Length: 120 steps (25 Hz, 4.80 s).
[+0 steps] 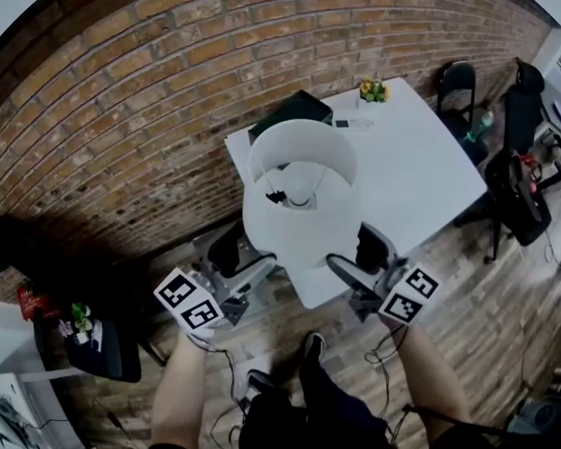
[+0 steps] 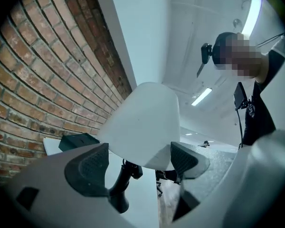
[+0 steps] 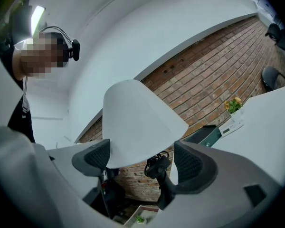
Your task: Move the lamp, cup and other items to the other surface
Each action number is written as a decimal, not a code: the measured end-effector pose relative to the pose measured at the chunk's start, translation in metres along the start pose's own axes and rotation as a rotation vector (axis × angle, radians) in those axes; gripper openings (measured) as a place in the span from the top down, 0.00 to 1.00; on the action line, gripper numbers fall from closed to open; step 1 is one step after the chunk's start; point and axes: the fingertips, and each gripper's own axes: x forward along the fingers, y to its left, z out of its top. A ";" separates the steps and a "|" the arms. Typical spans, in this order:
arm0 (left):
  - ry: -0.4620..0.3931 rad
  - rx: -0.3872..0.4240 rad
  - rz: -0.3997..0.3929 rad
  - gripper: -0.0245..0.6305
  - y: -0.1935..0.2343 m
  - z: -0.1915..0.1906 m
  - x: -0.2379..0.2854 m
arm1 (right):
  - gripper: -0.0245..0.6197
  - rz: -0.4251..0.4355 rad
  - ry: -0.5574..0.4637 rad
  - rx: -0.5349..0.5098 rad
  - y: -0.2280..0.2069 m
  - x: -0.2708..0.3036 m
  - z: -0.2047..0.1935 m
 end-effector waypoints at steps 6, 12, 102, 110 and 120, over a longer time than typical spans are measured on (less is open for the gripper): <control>0.025 -0.030 0.001 0.37 0.007 -0.040 0.032 | 0.30 -0.022 0.034 0.013 -0.042 -0.021 -0.015; 0.022 -0.032 0.010 0.37 0.006 -0.046 0.033 | 0.30 -0.011 0.027 0.012 -0.044 -0.026 -0.018; 0.529 -0.361 0.890 0.64 0.135 -0.364 -0.443 | 0.48 0.004 1.211 -0.457 -0.003 0.116 -0.681; 0.524 -0.396 0.874 0.64 0.135 -0.386 -0.441 | 0.36 0.101 1.289 -0.560 -0.021 0.121 -0.718; 0.535 -0.441 0.846 0.64 0.122 -0.406 -0.443 | 0.48 0.192 1.283 -0.655 -0.022 0.128 -0.733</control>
